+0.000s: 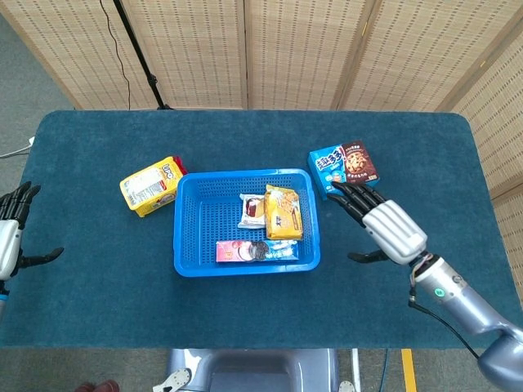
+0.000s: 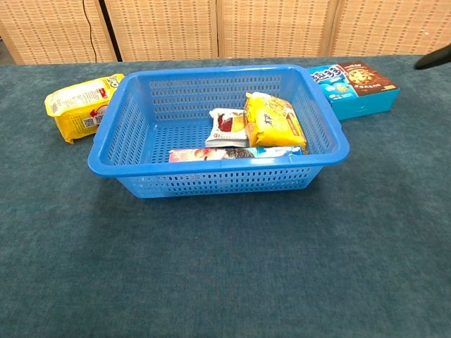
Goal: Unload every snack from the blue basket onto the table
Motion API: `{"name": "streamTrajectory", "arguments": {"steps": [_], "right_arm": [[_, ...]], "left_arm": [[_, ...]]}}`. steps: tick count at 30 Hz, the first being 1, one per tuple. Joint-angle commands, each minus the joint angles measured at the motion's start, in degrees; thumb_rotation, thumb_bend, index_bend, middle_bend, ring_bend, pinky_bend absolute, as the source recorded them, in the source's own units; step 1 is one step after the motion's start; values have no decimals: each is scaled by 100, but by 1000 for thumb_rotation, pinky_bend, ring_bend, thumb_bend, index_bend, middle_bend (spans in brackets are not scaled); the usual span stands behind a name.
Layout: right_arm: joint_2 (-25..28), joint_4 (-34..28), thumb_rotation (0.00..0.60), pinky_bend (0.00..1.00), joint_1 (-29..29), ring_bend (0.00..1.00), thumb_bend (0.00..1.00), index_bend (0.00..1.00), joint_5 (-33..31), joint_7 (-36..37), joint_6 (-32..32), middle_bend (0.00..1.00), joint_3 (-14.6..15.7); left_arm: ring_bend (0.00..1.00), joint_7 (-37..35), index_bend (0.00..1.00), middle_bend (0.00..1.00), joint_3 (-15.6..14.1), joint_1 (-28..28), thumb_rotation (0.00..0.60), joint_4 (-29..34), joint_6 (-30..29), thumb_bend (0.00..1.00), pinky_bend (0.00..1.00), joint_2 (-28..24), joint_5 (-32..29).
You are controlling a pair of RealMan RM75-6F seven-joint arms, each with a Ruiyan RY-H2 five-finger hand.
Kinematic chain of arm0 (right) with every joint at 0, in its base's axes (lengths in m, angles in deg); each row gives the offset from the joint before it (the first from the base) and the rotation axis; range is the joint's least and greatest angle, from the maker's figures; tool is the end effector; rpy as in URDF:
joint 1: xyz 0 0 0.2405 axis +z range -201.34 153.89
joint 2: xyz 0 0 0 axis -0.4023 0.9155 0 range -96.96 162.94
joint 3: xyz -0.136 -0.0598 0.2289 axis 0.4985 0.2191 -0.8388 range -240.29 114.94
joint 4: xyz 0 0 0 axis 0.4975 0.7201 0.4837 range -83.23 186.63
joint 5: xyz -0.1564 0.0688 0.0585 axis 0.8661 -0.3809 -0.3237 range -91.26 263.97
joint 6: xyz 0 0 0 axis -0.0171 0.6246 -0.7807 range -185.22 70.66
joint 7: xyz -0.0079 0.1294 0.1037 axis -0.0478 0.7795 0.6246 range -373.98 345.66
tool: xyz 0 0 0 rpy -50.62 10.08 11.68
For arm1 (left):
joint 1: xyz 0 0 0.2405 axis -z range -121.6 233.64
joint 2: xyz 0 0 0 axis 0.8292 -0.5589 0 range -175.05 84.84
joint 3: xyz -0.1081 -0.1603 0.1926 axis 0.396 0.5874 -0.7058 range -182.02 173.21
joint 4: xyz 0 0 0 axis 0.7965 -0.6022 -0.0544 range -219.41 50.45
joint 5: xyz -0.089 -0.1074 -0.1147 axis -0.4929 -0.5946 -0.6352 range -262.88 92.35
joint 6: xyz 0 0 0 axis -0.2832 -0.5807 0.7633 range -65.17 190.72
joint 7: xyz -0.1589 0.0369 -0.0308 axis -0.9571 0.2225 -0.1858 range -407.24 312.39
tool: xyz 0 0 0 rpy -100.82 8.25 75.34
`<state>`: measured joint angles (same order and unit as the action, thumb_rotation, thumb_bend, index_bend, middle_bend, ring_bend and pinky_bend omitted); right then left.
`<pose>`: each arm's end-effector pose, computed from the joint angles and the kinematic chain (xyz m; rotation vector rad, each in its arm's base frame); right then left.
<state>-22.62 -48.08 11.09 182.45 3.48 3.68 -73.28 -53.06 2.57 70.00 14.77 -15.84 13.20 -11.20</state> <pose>-0.1406 -0.3277 0.1763 1.9812 -0.8576 1.2664 -0.2901 0.2595 0.2213 -1.2868 -1.0246 -1.0149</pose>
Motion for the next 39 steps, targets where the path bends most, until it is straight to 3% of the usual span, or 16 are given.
{"name": "streamTrajectory", "arguments": {"steps": [1, 7, 21, 32, 39], "right_arm": [[-470, -13, 600, 88, 648, 0, 0, 54, -720, -470, -916, 0, -307], [-1070, 244, 600, 92, 1251, 0, 0, 54, -1518, -1074, -1695, 0, -431], [-2184, 912, 600, 99, 2109, 0, 0, 58, -2853, -2402, -2256, 0, -479], [-3100, 1653, 600, 101, 2628, 0, 0, 60, -3840, -3997, -1907, 0, -157], [-3340, 2069, 600, 111, 2727, 0, 0, 59, -4208, -4424, -1870, 0, 38]], "left_arm": [[0, -13, 0, 0, -50, -94, 600, 72, -125, 0, 0, -80, 165], [0, -147, 0, 0, -39, -146, 600, 76, -202, 0, 0, -115, 332], [0, -48, 0, 0, -19, -88, 600, 47, -82, 0, 0, -47, 439], [0, -30, 0, 0, 23, -75, 600, 6, -34, 0, 0, -4, 427], [0, -103, 0, 0, 22, -95, 600, -14, -27, 0, 0, -25, 460]]}}
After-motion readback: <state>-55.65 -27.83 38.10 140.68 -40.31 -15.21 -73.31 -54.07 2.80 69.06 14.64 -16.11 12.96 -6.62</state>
